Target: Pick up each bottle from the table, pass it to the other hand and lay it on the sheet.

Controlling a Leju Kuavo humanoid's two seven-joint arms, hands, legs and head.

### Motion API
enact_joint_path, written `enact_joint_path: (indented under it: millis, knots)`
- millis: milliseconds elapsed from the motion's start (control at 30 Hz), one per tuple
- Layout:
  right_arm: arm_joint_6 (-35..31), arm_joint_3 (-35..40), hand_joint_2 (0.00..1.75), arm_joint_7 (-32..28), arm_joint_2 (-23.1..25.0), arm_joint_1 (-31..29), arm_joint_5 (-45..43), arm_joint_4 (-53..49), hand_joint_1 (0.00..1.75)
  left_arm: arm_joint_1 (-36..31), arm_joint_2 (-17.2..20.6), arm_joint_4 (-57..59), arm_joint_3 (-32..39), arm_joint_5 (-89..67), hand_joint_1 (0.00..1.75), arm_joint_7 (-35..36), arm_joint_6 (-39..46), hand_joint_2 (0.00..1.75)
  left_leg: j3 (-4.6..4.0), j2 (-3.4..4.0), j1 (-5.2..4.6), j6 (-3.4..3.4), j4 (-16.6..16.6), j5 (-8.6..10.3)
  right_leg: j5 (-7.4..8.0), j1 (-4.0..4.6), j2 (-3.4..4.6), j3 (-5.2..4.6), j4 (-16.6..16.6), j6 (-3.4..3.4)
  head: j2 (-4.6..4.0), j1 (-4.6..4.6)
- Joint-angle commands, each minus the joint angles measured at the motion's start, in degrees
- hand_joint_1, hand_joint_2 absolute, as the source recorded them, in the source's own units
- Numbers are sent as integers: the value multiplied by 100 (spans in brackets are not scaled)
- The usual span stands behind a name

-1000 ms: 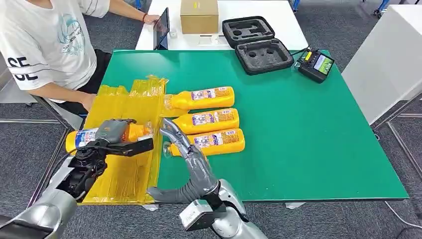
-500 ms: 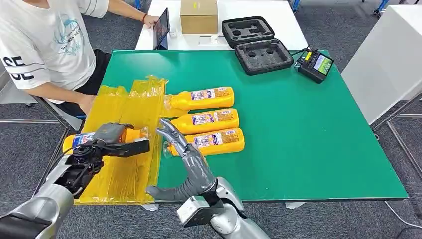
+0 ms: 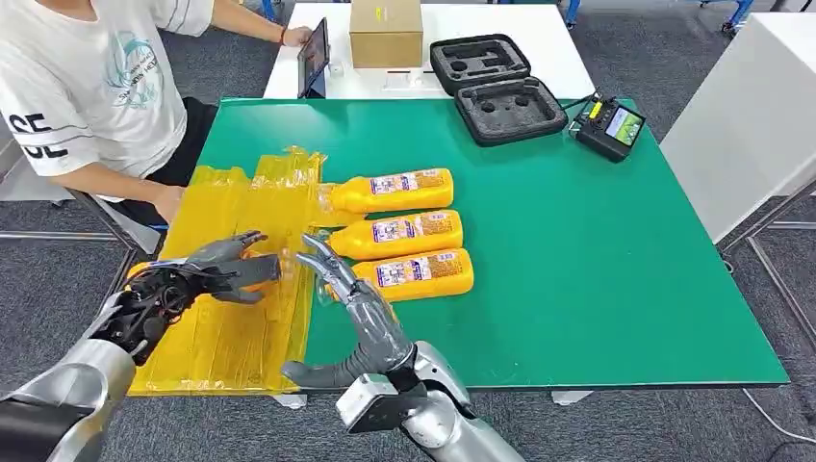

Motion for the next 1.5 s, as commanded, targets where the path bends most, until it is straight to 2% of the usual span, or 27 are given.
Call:
enact_joint_path:
  millis: [33,100,167,233,300,333,400,433,467,500,600,633,667,733,800,1000,1233,1300,1400,1500]
  knots:
    - [-50,76,175,77,-145,-154,-5,427,0,86,-226,595,723,827,0,-84,-643,0,25,5,-2,-3,-12,-1,0,-3,9,21,-10,-1,0,0]
    - [-50,76,175,77,-145,-154,-5,427,0,86,-226,595,723,827,0,-84,-643,0,35,1,-2,-4,-14,-1,-1,-2,6,30,-12,-2,0,-2]
    - [-108,80,175,118,-162,-102,42,408,0,128,-343,599,1268,1520,0,-61,-803,0,37,-1,1,-4,-14,-2,-1,1,5,33,-15,-3,0,0]
    - [-180,100,175,165,-184,-43,134,388,0,241,-434,451,1602,1934,0,-82,-496,0,33,4,-3,-2,-12,-2,-1,-3,8,29,-11,-1,0,0]
    - [-251,96,175,227,-199,22,277,347,0,401,-555,46,1796,2010,0,-440,1093,0,40,1,-3,-2,-16,-2,-2,-3,7,36,-15,-1,0,0]
    - [-275,117,175,332,-237,67,455,269,0,468,-639,-190,1775,1865,0,-808,2470,0,35,-5,-2,-2,-15,-1,-3,-2,0,33,-14,-1,0,-2]
    - [-921,268,175,1075,-393,-86,1796,405,0,634,-735,-662,2093,2233,0,-1076,3679,0,28,-16,0,-1,-10,-1,-4,1,-11,31,-13,0,0,2]
    - [-918,253,175,1095,-392,-107,1816,400,0,665,-687,-677,2057,2290,0,-1100,3666,175,20,-8,1,-2,-4,-1,-3,1,-4,18,-7,0,0,0]
    - [-1444,232,175,1940,-494,-248,3092,627,0,834,-689,-983,2189,2459,0,-1539,4390,175,22,-1,4,-3,-2,-7,-4,4,6,18,-8,-1,0,0]
    - [-1498,149,175,2610,-577,-361,3933,821,0,1050,-645,-1321,2282,2790,0,-1711,4704,175,11,16,5,-3,-1,-6,2,5,20,7,-9,0,0,2]
    - [-1630,-234,175,3432,-692,-525,4865,1204,0,1789,-522,-2778,2201,3722,0,-1711,5183,175,23,15,0,-3,-11,-8,-2,0,24,20,-15,0,0,0]
    - [-1631,-325,175,3547,-722,-548,4929,1279,0,1861,-495,-2844,2180,3768,0,-1711,5184,175,15,16,2,-2,-10,-5,2,2,24,12,-16,0,0,-2]
    - [-1428,-456,175,3961,-763,-627,5419,1489,0,2031,-633,-3461,2491,3668,0,-1711,5186,175,8,15,1,-1,-5,-4,2,1,23,4,-10,1,0,-2]
    - [-1363,-569,175,3999,-793,-664,5409,1592,0,2081,-675,-3632,2589,3650,0,-1711,5186,175,2,13,3,-1,-2,-5,1,2,21,-3,-9,1,0,0]
    - [-982,-764,175,4449,-787,-759,5660,1842,0,2167,-757,-4013,2690,3742,0,-1711,5186,175,-4,6,5,-2,1,-5,-1,4,15,-6,-8,0,0,0]
    - [-715,-1127,175,4686,-801,-915,5820,2280,0,2288,-844,-4437,2662,3657,0,-1711,5186,175,-10,1,4,-3,3,-5,-3,3,8,-9,-6,0,0,2]
    - [-435,-1315,175,4691,-718,-1088,5835,2623,0,2327,-803,-4292,2452,3957,0,-1711,5186,175,-12,5,1,-3,1,-4,-1,1,12,-14,-4,-1,0,-2]
    - [-287,-1416,175,4614,-659,-1380,5767,3124,0,2377,-708,-4158,2141,4319,0,-1711,5158,175,-8,2,2,-4,0,-4,-3,1,12,-9,-4,-1,0,0]
    - [-318,-1519,175,4416,-603,-1662,5615,3557,0,2451,-757,-4119,2015,4454,0,-1711,5107,175,-6,2,1,-3,1,-4,-2,0,12,-8,-3,-2,0,0]
    - [-318,-1519,175,4416,-603,-1662,5615,3557,0,2451,-757,-4119,2015,4454,0,-1711,5107,175,-10,2,1,-3,2,-3,-2,0,10,-12,-2,0,0,0]
